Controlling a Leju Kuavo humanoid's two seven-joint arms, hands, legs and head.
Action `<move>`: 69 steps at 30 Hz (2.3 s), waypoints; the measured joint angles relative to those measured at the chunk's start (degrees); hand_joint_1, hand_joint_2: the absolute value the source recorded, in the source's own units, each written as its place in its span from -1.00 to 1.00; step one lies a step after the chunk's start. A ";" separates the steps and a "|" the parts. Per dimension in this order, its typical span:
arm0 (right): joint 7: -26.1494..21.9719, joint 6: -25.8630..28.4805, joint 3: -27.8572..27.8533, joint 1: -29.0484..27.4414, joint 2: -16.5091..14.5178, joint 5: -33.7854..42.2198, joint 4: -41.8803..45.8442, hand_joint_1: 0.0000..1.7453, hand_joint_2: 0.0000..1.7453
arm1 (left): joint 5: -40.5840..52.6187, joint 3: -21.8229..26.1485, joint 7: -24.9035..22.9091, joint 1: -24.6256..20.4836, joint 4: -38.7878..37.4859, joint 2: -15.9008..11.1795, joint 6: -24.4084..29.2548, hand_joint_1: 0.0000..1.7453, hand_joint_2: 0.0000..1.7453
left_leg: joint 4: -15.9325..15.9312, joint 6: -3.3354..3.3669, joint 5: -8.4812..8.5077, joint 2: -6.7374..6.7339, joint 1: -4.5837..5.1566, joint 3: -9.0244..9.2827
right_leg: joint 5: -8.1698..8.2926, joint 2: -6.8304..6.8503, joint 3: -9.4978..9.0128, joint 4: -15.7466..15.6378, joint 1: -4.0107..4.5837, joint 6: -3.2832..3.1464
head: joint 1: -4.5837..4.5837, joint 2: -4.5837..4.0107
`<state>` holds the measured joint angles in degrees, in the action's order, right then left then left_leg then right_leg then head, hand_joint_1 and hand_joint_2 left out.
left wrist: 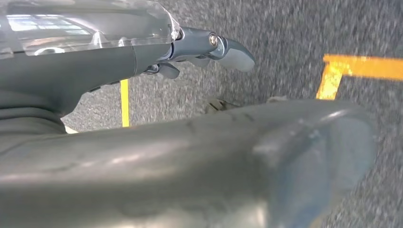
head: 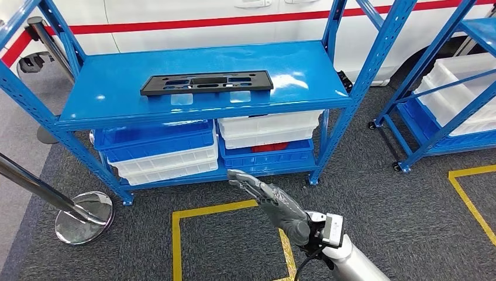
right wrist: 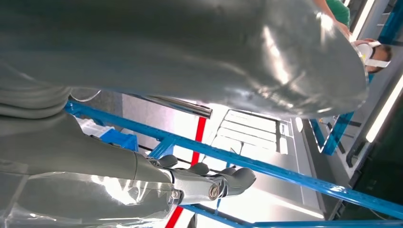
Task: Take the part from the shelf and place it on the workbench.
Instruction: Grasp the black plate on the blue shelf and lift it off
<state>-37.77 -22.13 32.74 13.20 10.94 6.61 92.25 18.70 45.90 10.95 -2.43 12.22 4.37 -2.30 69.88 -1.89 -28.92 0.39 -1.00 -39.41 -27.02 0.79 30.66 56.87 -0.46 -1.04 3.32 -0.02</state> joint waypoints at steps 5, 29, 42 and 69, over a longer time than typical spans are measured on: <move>0.07 -0.79 -0.20 0.02 0.53 0.45 0.83 -1.00 -1.00 | 0.48 0.09 0.00 -0.09 -0.02 0.05 0.03 -1.00 -1.00 | -10.52 1.51 3.03 0.09 0.06 5.04 | -1.98 -0.11 -1.07 1.00 0.17 1.75 | -0.02 0.00; 0.22 -1.22 -1.16 -1.09 1.66 0.56 1.69 -1.00 -1.00 | 0.65 0.21 0.02 -0.22 -0.26 0.32 0.03 -1.00 -1.00 | 4.05 0.58 -6.74 0.07 0.34 3.02 | 0.75 -0.42 0.44 -0.44 0.72 -0.94 | -0.28 0.00; 0.29 -2.34 -1.18 0.33 1.66 0.51 1.56 -1.00 -1.00 | 0.96 1.06 0.16 0.03 -0.28 0.09 0.50 -1.00 -1.00 | -11.84 3.86 4.64 0.26 0.30 4.89 | -5.24 -0.87 0.82 12.11 0.33 2.21 | -0.31 0.00; 0.29 -2.18 -0.90 0.72 2.50 0.79 0.21 -1.00 -1.00 | 1.88 1.23 -0.02 0.11 -0.39 -0.46 0.69 -1.00 -1.00 | -10.97 3.31 4.68 0.71 1.23 4.22 | -4.15 -1.51 -4.55 1.78 1.38 0.25 | -0.34 0.00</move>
<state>-37.48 -24.30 31.83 13.92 13.44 7.40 92.45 20.57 47.13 10.93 -2.32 11.82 3.90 -1.61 58.92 1.42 -24.25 1.09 0.23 -35.19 -31.17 -0.72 26.11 58.65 0.92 -0.79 2.98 -0.02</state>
